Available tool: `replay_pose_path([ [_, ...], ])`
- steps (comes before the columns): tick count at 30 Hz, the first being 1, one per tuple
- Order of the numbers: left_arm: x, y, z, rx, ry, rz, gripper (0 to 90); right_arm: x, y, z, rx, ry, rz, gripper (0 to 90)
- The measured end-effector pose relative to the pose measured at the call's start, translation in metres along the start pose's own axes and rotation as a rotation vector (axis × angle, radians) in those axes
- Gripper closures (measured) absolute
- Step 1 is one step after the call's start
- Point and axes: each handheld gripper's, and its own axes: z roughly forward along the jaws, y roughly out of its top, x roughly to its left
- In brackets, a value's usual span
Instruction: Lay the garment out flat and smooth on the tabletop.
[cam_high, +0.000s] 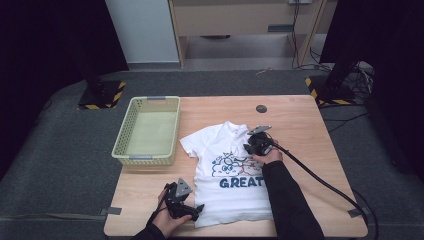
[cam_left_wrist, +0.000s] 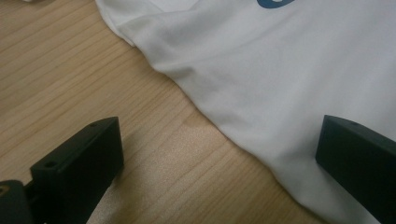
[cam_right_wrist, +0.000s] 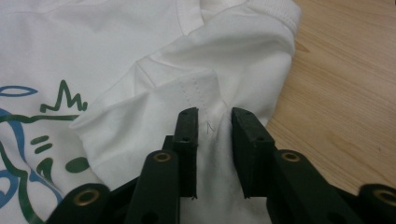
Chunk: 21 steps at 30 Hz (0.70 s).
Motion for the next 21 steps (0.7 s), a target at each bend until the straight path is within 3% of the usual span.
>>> replay_pose_path([
  [2, 0.0, 0.0, 0.0, 0.001, 0.0, 0.0, 0.4, -0.001, 0.001, -0.002, 0.008, -0.002, 0.001, 82.7],
  [4, 0.0, 0.0, 0.0, 0.002, 0.0, 0.0, 0.4, -0.002, 0.001, -0.004, 0.011, 0.004, 0.007, 84.9],
  [11, 0.0, 0.001, 0.0, 0.004, 0.001, -0.001, 0.4, -0.005, 0.006, -0.015, -0.025, 0.001, 0.028, 85.2],
  [21, -0.001, 0.001, 0.0, 0.009, 0.004, -0.004, 0.5, -0.022, 0.005, -0.021, -0.054, -0.079, 0.079, 84.8],
])
